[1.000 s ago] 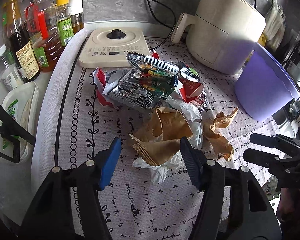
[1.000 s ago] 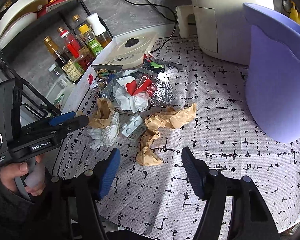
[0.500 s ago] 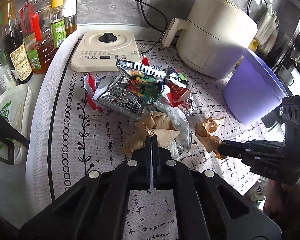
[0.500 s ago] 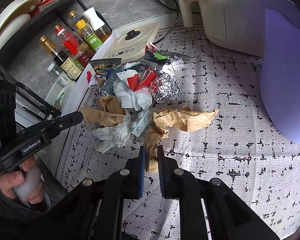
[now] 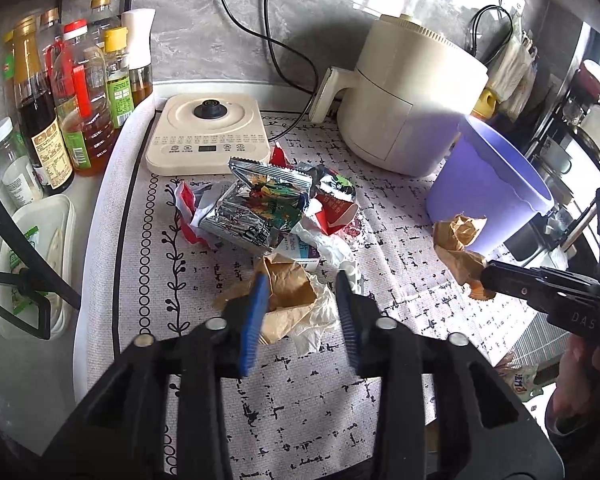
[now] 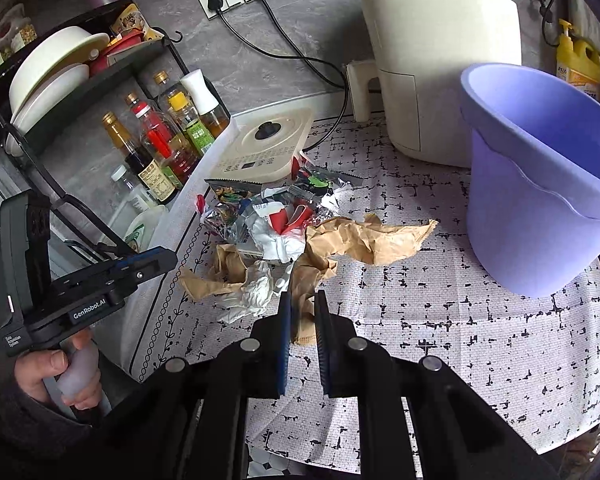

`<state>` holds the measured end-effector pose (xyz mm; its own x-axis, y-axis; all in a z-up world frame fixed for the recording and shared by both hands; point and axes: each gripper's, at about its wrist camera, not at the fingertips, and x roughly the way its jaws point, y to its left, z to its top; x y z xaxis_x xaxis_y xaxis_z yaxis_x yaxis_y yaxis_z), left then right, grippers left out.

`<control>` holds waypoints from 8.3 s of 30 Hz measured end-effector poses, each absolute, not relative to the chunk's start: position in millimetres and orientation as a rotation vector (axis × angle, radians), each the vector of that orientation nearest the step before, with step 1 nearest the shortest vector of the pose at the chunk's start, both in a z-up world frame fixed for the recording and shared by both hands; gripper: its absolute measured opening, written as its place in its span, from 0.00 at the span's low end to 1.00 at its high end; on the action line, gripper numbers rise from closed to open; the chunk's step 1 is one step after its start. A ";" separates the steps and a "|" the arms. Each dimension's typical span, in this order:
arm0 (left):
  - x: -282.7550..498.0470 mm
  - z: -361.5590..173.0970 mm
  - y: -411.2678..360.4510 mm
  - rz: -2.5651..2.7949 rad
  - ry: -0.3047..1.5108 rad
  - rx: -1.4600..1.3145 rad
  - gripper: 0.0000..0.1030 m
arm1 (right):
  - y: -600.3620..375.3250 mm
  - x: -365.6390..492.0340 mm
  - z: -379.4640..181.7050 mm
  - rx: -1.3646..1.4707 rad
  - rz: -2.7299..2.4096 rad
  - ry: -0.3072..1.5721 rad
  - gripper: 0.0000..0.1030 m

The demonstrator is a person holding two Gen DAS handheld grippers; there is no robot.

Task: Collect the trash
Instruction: 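Close the left tool on one brown paper while the right tool grasps another, then carry both brown papers over the lavender bucket with both tools, then open both tools to drop the brown papers into the bucket, then lower the left tool onto the white tissue and close on it, then grasp the white blister pack with the right tool while the left holds the tissue, then carry both items over the bucket and open the right tool to drop the blister pack, then open the left tool to drop the white tissue into the bucket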

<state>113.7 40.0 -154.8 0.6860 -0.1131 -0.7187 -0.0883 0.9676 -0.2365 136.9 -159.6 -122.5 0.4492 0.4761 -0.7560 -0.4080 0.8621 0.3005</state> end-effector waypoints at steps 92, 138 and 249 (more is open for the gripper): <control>202.8 -29.2 -52.4 -0.287 0.526 -0.136 0.94 | -319.1 143.7 -26.5 0.228 0.151 0.610 0.93; 117.2 -197.5 13.8 -0.097 0.876 -0.249 0.90 | -234.5 67.9 -111.1 0.115 0.212 0.876 0.92; 293.4 -47.5 -196.9 -0.536 0.566 -0.005 0.91 | -424.1 155.3 -36.1 0.324 -0.063 0.582 0.89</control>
<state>293.4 -196.9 -47.5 0.7110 -0.4847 -0.5094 0.4818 0.8635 -0.1492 155.3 -424.1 -36.1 0.8352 0.0325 -0.5490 0.1488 0.9477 0.2824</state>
